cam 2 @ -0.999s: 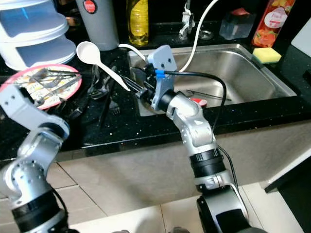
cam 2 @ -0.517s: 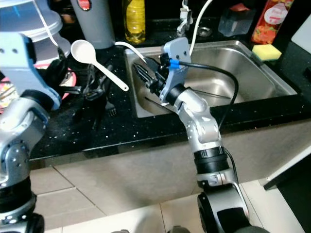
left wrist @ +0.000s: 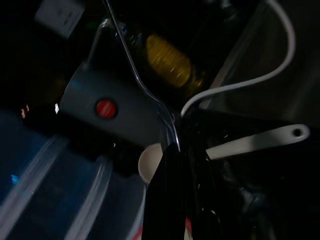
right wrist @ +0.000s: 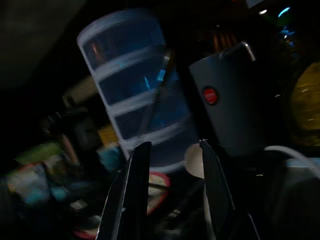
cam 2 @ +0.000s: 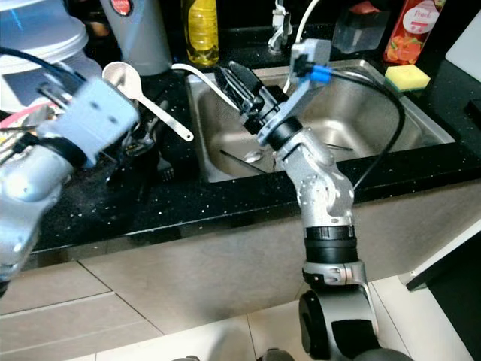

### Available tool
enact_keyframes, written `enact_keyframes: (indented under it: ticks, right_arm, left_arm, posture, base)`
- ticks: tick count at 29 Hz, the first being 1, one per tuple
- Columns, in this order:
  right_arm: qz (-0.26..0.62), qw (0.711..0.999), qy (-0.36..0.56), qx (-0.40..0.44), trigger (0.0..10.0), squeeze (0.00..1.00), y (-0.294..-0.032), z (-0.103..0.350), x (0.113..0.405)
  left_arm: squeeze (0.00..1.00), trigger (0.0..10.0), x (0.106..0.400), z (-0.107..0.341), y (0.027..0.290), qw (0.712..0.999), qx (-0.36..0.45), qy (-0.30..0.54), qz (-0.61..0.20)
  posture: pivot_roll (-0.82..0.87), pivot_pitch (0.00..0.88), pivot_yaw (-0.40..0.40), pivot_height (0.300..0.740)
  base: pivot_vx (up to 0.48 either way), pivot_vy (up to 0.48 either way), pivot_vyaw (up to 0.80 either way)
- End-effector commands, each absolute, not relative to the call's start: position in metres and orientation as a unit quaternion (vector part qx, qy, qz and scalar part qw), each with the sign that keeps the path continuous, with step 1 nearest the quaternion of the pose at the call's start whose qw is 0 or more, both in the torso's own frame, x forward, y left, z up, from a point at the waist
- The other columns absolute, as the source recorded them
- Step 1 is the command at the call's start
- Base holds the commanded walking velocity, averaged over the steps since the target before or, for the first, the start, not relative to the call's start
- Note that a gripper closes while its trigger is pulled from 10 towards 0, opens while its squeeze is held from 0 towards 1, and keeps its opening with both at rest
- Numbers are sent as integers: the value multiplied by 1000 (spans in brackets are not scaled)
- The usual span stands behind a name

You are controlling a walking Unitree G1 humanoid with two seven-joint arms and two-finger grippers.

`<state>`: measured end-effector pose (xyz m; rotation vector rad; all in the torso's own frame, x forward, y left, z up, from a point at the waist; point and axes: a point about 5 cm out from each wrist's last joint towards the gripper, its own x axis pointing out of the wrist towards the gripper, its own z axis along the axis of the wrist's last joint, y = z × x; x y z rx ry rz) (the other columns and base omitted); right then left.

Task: Kitchen organization

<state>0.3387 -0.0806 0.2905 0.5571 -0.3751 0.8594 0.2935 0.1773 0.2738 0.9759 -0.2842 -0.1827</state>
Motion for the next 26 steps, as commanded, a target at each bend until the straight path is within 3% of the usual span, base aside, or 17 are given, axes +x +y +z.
enact_keyframes:
  ticks: [1,13,21,26]
  right_arm:
    - [410,841,-184,301,10000,0,-80,300,339]
    - [350,826,-151,415,10000,0,-93,303,355]
    - [346,821,-155,427,10000,0,-98,305,355]
    - [344,825,-157,419,10000,0,-101,307,355]
  left_arm:
    - [0,10000,293,276,168,846,497,-166,-93]
    - [0,10000,294,269,113,819,490,-256,-155]
    - [0,10000,296,264,110,816,491,-256,-163]
    - [0,10000,306,274,127,823,494,-257,-111]
  posture:
    - [14,12,-3,740]
    - [6,7,6,740]
    - [8,6,10,740]
    - [8,2,9,740]
  base:
    - [0,0,0]
    - [0,0,0]
    - [0,0,0]
    - [0,0,0]
